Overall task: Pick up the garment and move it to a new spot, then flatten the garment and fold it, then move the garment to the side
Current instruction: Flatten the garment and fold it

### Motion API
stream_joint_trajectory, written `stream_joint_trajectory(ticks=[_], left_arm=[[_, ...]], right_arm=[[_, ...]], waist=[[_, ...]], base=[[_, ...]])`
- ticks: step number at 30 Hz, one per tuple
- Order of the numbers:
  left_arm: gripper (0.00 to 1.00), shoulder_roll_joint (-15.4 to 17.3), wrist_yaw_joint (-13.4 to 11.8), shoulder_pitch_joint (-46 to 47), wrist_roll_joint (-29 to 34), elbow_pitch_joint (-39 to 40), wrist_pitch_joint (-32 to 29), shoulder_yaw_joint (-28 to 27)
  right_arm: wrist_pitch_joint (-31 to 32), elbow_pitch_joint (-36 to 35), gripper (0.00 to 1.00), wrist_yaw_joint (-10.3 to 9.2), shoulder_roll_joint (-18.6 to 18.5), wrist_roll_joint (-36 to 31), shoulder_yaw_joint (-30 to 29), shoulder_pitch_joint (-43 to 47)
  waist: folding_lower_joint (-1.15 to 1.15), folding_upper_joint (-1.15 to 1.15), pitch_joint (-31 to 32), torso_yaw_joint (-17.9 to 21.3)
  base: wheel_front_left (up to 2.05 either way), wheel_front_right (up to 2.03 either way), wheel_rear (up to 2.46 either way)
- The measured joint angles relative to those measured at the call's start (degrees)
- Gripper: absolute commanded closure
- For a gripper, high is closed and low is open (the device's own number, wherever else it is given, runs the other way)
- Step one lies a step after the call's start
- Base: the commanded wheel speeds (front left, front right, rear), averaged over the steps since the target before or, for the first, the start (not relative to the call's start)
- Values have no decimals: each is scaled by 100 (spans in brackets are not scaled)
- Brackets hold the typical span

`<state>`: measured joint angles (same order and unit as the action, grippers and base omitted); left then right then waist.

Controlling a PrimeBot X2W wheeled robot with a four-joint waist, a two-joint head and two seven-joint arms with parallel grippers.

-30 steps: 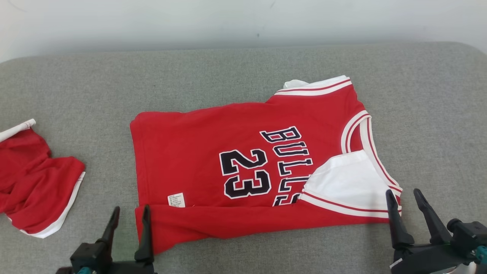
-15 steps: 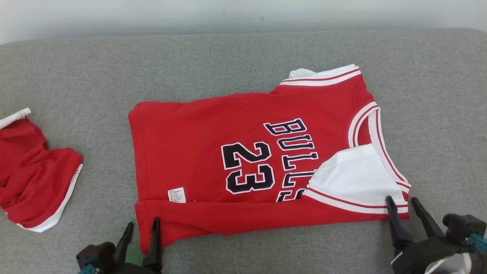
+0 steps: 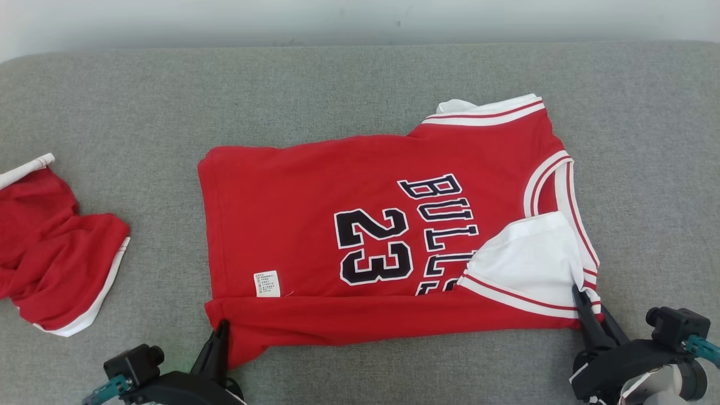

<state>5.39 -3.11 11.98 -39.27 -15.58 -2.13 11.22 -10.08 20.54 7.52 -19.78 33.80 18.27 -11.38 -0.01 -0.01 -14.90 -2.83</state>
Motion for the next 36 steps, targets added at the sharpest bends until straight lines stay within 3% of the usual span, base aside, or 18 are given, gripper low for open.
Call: stream_joint_trajectory(ticks=[8,12,18,23,29,30,31,32,36], left_arm=[[100,3,252,-76,-310,225,-138,-23],[100,219,276,-293,-312,624,-436,48],[100,560,76,-903,-296,1432,-805,22],[100,692,-159,-1355,-297,1963,-950,-56],[100,684,-268,-1467,-315,2095,-985,-94],[84,658,-281,-1453,-321,2072,-962,-102],[54,645,-289,-1436,-325,2024,-955,-98],[0,648,-314,-1421,-286,1973,-922,-98],[0,706,-489,-1325,38,1873,-671,-131]], right_arm=[[80,-364,100,-1,-58,861,103,136],[422,-907,100,-1,-176,1283,112,525],[956,-1717,100,-1,-313,1460,-145,1419],[1287,-2152,100,-1,-129,1426,-500,2025],[1540,-2288,100,-1,101,1177,-721,2220],[1562,-2292,71,-1,175,1172,-748,2220],[1570,-2287,27,-1,236,1147,-771,2218],[1588,-2279,0,-1,271,1128,-806,2216],[1416,-2303,0,-1,410,947,-1061,2137]], waist=[[1,1,-7,-2],[2,1,21,14],[1,1,62,50],[1,1,87,73],[1,1,85,80],[1,1,82,83],[1,1,84,85],[1,1,87,87],[1,1,88,116]], base=[[0,0,0],[0,0,0],[0,0,0],[0,0,0],[0,0,0],[0,0,0],[0,0,0],[0,0,0],[0,0,0]])
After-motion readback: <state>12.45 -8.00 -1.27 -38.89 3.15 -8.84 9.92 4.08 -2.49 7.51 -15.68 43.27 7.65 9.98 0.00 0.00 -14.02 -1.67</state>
